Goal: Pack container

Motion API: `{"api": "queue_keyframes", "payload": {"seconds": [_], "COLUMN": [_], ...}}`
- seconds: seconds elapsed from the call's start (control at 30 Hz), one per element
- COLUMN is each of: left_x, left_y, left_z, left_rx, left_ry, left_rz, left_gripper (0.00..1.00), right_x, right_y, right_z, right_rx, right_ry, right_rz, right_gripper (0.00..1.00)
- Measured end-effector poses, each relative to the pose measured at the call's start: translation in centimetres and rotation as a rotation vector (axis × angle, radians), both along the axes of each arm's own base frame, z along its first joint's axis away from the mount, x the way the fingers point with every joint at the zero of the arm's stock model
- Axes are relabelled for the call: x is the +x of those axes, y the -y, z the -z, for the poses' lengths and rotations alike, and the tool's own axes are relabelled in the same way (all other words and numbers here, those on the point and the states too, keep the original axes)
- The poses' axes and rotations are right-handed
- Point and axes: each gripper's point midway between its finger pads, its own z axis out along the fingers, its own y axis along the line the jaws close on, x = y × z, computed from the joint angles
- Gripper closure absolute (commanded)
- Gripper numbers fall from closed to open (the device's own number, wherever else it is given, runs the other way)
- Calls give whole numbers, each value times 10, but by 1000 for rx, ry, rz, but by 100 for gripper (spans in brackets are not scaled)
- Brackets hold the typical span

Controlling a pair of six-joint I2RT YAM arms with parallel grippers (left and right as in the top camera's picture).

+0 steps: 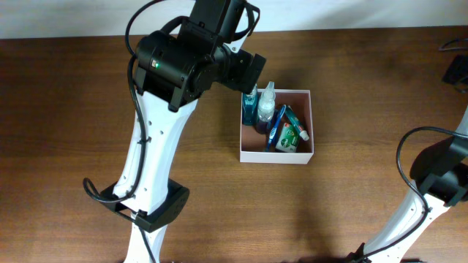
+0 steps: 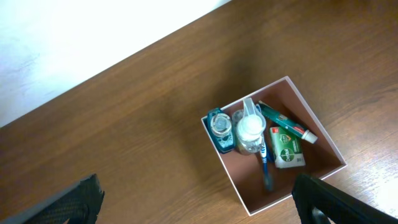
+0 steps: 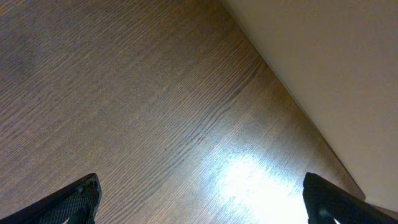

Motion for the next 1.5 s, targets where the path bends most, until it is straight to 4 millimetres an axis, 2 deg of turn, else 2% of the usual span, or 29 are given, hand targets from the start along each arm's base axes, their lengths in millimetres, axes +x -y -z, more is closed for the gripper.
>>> {"api": "queue_keyframes", "payload": {"seconds": [0.27,0.47,0.57,0.67,0.77,0.9,1.03,1.17,1.3,1.5], "left_x": [3,38,47,48,49,46,38,18,-14,-68], "left_y": [-4,-18,-29,-47,-79,-127,-162,-178,-178,-183], "left_z": [-1,-26,-37,-45,-45,-22,17,50,59,49], "left_rx": [-13,-45,-26,-23,-45,-93,-135,-164,-194,-276], "left_ry": [-3,134,192,235,283,325,346,385,487,700], "left_rz": [-6,-27,-17,-25,-66,-122,-152,-158,-139,-170], "left_gripper": [1,1,1,0,1,1,1,1,1,1], "right_x": [0,0,0,0,0,0,0,0,0,0], "right_y": [0,0,0,0,0,0,0,0,0,0], "right_z": [0,0,0,0,0,0,0,0,0,0], "right_rx": [0,0,-1,-2,-2,-2,-2,-2,-2,-2], "right_ry": [0,0,0,-1,-1,-1,-1,-1,-1,-1], "right_rz": [1,1,1,1,1,2,2,2,2,1], "right_gripper": [1,1,1,1,1,1,1,1,1,1]}}
